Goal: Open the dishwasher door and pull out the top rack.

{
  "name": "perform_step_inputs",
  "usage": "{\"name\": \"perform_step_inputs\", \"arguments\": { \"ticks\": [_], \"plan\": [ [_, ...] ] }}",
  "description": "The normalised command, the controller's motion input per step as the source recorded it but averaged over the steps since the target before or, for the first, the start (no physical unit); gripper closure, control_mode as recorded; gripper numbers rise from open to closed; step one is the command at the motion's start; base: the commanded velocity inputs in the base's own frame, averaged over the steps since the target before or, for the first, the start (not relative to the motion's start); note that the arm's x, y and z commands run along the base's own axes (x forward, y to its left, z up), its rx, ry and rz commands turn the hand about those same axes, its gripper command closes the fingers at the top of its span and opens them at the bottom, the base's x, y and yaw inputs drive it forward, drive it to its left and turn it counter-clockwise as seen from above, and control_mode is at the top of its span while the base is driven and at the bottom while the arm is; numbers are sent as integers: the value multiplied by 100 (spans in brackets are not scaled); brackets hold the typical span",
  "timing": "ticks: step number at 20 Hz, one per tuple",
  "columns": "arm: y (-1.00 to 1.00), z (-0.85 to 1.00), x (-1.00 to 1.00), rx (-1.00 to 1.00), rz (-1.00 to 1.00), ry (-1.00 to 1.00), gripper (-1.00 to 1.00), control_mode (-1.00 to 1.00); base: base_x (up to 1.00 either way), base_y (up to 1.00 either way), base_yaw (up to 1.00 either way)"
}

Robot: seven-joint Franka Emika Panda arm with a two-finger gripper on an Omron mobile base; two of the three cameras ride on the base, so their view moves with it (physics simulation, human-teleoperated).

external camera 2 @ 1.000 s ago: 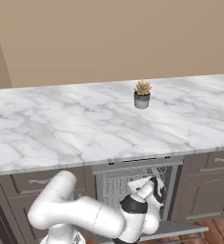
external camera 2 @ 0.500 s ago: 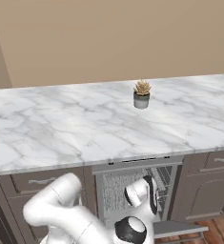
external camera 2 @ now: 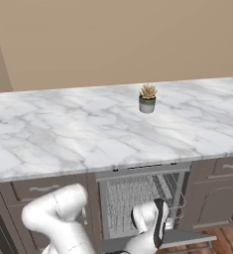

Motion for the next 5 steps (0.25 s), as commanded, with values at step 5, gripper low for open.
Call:
{"name": "perform_step_inputs", "arguments": {
  "ticks": [5],
  "plan": [
    [-40, 48, -31, 3, -20, 14, -100, -100, 0, 0, 0]
  ]
}}
